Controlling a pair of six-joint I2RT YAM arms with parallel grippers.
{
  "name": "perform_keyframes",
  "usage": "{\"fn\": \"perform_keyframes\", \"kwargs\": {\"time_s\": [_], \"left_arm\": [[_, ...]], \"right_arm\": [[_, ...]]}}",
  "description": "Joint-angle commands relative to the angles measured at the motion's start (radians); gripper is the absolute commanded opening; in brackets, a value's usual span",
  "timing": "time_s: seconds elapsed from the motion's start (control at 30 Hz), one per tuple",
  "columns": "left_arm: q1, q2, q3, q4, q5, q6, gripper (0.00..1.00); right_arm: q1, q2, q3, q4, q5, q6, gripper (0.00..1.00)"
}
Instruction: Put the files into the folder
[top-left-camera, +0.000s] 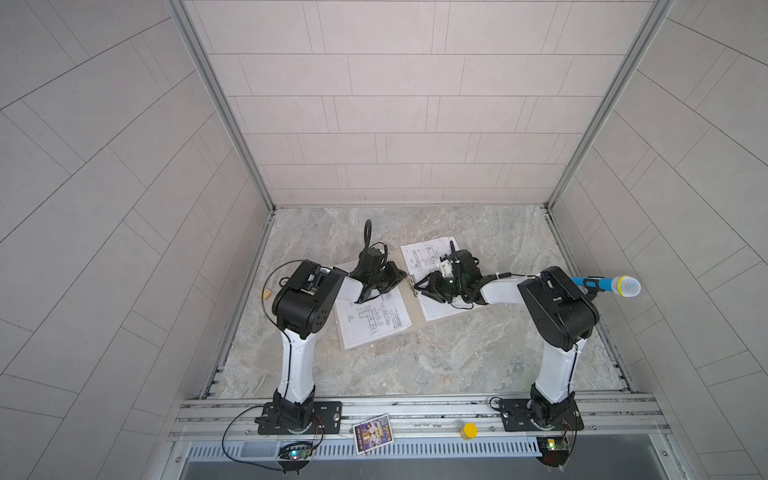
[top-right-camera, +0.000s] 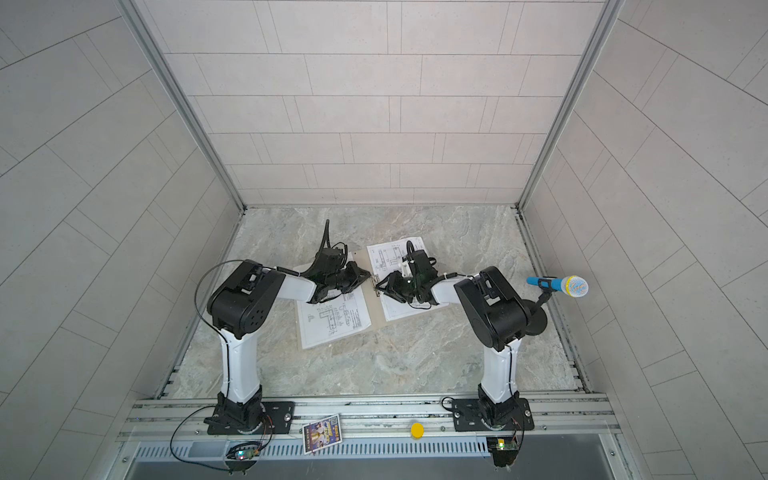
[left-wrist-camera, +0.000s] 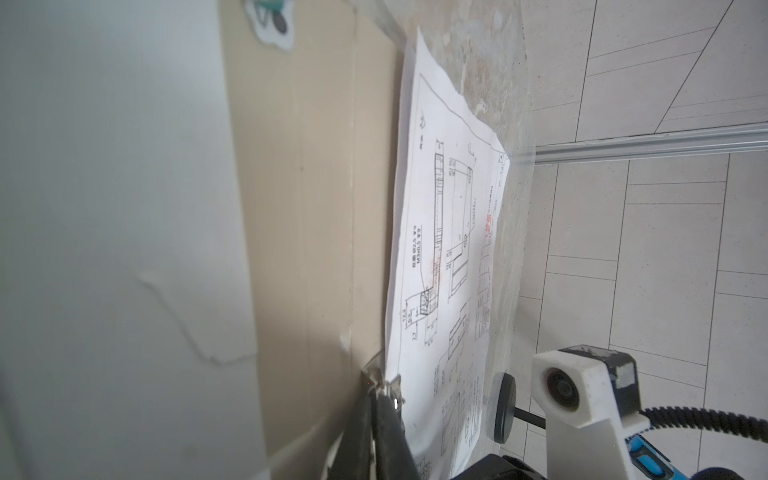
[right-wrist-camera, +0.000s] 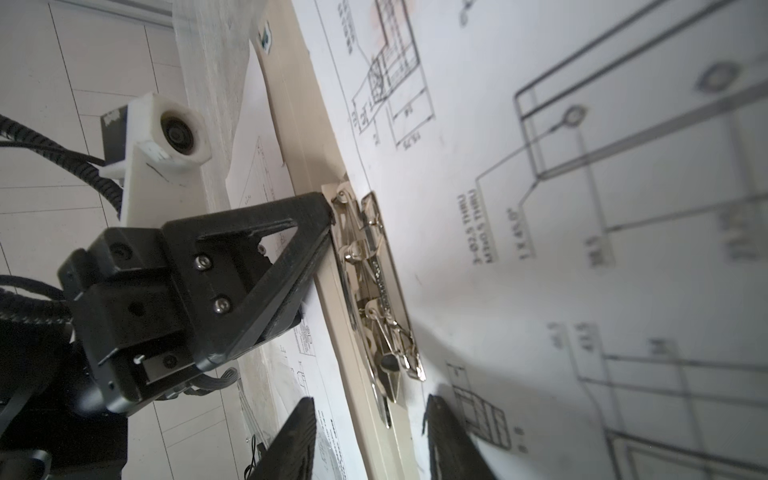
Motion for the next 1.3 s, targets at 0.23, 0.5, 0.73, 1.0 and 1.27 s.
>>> {"fn": "perform_keyframes", "kwargs": {"time_s": [0.23,0.5,0.73,1.0,1.27], "left_arm": [[0.000,0.023,-0.015,-0.041,-0.010,0.011,0.09],[0.001,0.029,-0.010,-0.021,0.006,0.009,0.09],[0.001,0.012,-0.006,-0.026,0.022,0.024,0.13],[-0.001,-0.026,0.027,-0.090,0.059,0.083,0.23],[0.001,-0.081,0.035,-0.122,0.081,0.097,0.41]], "right_arm": [[-0.003,-0.039,-0.007,0.021,0.010,0.022,0.44],[-0.004,-0.076,-0.017,0.008,-0.002,-0.020,0.43],[-0.029,-0.160,0.010,-0.211,0.078,-0.232,0.46],[-0.208,-0.262,-0.077,-0.302,0.117,-0.363,0.57],[-0.373,-0.300,-0.113,-0.369,0.162,-0.490,0.67]]}}
